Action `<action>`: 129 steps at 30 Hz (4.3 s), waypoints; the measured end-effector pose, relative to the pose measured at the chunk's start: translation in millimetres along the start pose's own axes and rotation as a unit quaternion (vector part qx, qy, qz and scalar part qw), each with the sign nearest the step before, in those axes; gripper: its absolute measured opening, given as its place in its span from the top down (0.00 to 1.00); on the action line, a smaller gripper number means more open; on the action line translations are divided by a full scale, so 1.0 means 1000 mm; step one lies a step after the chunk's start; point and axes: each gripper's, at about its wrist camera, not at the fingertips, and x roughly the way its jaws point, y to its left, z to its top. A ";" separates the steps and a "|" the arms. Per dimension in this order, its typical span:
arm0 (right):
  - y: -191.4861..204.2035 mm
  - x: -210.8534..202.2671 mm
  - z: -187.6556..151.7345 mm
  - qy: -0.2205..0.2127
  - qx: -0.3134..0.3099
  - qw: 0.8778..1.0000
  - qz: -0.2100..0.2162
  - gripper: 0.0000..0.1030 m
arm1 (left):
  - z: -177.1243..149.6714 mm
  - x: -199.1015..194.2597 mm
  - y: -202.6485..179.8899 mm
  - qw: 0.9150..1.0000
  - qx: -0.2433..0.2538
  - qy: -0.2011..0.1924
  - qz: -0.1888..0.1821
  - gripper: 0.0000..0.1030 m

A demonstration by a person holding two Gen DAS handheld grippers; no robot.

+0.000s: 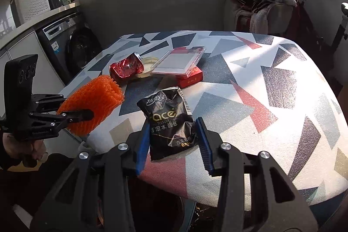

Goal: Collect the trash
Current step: 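Carry the tissue pack and foam net down over the bin and open both grippers, then raise both grippers from the bin back over the ironing board, then grasp the clear plastic card case with the right gripper while the left grasps the crushed red can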

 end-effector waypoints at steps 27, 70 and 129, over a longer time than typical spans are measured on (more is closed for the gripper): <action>0.034 -0.006 -0.054 0.031 -0.007 0.999 0.017 0.58 | -0.096 -0.031 -0.030 0.999 -0.039 0.006 -0.033 0.21; 0.077 0.056 -0.121 0.172 -0.077 0.982 0.001 0.06 | -0.118 -0.057 0.003 0.992 -0.073 -0.061 0.077 0.06; -0.029 0.127 0.106 0.035 0.025 0.999 -0.014 0.08 | 0.010 -0.024 0.115 0.986 -0.122 -0.082 0.076 0.06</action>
